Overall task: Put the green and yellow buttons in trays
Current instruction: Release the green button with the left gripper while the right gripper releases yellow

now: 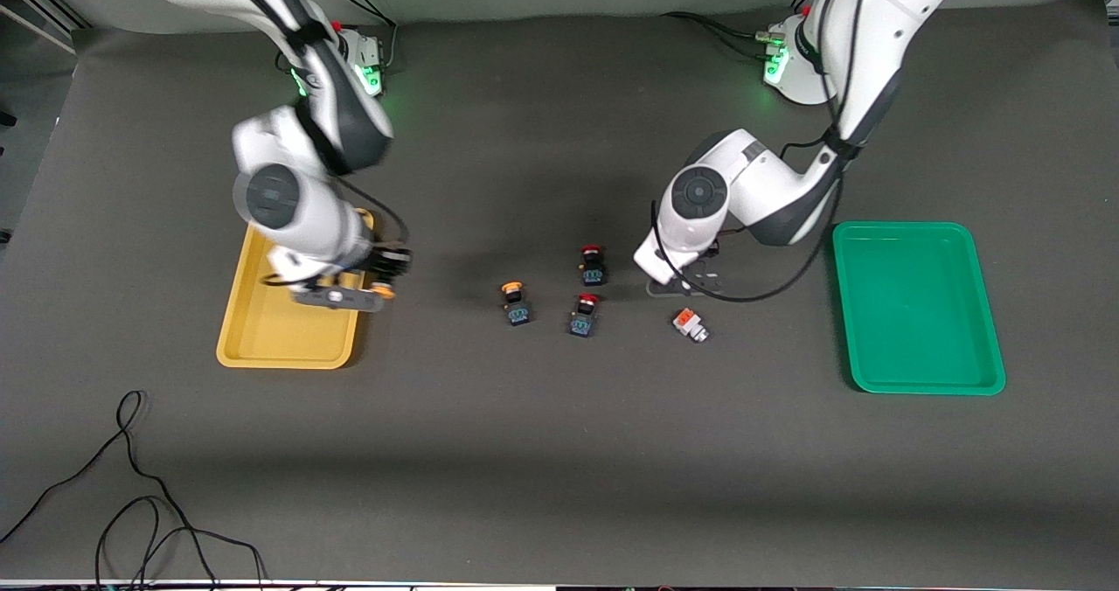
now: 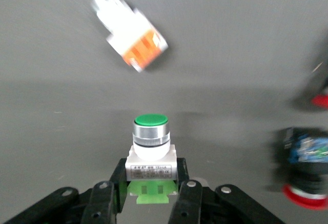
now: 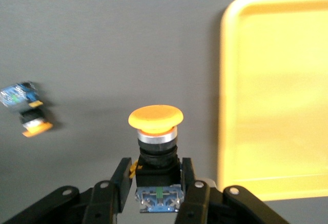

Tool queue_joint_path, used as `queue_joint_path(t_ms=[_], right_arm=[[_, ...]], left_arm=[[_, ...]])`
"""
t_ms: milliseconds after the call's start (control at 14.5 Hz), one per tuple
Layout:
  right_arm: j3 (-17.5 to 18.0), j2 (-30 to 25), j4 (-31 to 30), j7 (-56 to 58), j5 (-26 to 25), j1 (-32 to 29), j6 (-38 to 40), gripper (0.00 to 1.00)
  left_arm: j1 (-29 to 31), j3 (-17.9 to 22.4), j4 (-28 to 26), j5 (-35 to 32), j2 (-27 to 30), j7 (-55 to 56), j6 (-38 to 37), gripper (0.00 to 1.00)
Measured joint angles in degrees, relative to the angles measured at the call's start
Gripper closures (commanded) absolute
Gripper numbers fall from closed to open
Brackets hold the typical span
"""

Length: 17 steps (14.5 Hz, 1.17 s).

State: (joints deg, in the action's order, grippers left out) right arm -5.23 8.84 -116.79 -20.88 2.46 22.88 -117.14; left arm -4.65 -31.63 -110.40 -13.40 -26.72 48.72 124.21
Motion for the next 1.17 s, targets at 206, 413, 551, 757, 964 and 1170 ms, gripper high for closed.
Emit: queue_joint_path(t_ms=[206, 413, 551, 757, 964, 1170], right_arm=[[-8.42, -2.08, -3.76, 12.46, 0.00, -0.33, -0.31, 1.00], [-12.98, -1.57, -9.66, 19.74, 0.01, -0.44, -8.50, 1.00], [-13.62, -0.85, -13.98, 21.09, 0.02, -0.41, -14.77, 1.00], [-13.57, 0.55, -20.56, 21.19, 0.02, 0.15, -25.14, 1.00], [-13.56, 3.25, -24.21, 21.27, 0.02, 0.20, -32.82, 1.00], [-13.56, 4.74, -24.30, 21.27, 0.05, 0.21, -34.31, 0.00]], left_arm=[[2.09, -0.17, 13.05, 7.10, 3.79, -3.24, -17.42, 0.78], [9.08, -0.07, 19.83, 10.45, 7.87, -11.42, -29.85, 0.78], [16.09, 0.21, 20.22, 10.75, 9.80, -20.84, -35.26, 0.78], [26.97, 0.79, 19.68, 8.86, 9.96, -35.44, -37.71, 0.78], [33.31, 0.93, 15.29, 3.91, 9.29, -42.31, -30.88, 0.78], [34.69, 1.17, 2.72, -0.22, 7.68, -42.47, -11.50, 0.78]])
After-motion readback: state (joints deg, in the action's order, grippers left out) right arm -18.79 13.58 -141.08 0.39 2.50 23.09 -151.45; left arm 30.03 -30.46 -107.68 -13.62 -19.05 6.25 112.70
